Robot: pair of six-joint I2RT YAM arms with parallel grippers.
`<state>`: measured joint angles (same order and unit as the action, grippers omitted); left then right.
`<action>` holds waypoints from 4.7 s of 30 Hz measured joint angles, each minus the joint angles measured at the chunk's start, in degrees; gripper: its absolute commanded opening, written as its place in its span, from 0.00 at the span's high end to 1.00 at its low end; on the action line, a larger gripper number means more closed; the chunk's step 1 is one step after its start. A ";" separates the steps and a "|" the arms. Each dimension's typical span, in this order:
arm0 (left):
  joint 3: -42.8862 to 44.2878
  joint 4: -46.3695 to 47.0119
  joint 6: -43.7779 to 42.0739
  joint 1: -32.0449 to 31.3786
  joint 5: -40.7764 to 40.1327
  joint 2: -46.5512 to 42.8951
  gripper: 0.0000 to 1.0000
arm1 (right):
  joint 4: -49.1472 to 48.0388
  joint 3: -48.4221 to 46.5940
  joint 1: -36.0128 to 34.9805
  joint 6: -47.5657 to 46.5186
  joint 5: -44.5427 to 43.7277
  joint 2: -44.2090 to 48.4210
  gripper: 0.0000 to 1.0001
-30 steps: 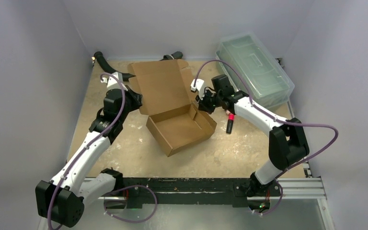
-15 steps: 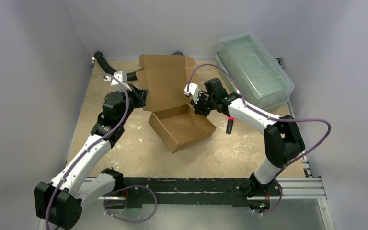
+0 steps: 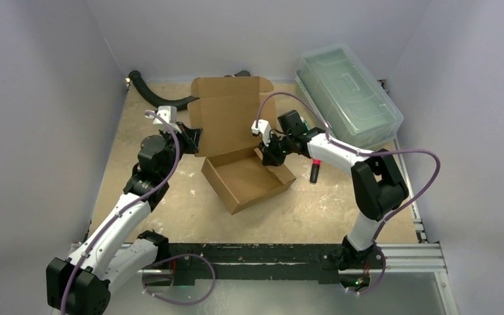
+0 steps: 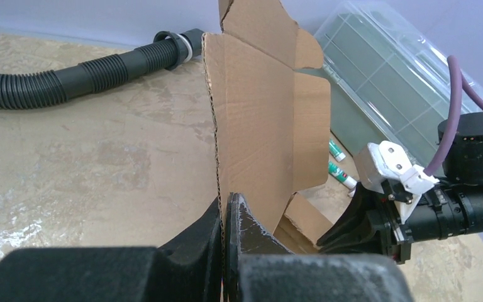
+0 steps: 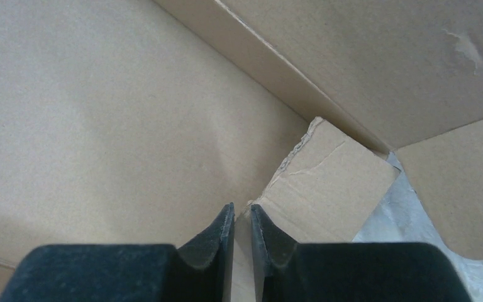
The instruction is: Fold the paper box
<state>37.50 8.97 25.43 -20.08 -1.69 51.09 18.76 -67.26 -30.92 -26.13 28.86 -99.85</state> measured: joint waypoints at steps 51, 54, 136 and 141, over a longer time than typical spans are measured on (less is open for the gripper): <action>-0.79 1.36 -3.56 -0.37 2.75 -1.62 1.00 | 3.32 -0.55 6.86 2.82 5.99 -3.15 0.90; -0.98 1.70 -3.56 -0.42 2.80 -1.68 1.00 | 3.32 -0.55 6.86 2.23 5.11 -2.99 0.84; -17.70 11.21 3.91 -4.48 3.17 -12.98 1.00 | -7.17 8.24 6.36 -3.65 -13.92 1.53 0.59; -17.70 11.52 2.99 -5.09 2.64 -12.37 1.00 | -6.71 7.91 6.01 -4.44 -14.47 -0.11 0.82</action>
<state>19.79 20.49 28.42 -25.17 0.95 38.72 12.05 -59.35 -24.91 -30.57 14.39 -99.96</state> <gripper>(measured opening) 0.009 0.313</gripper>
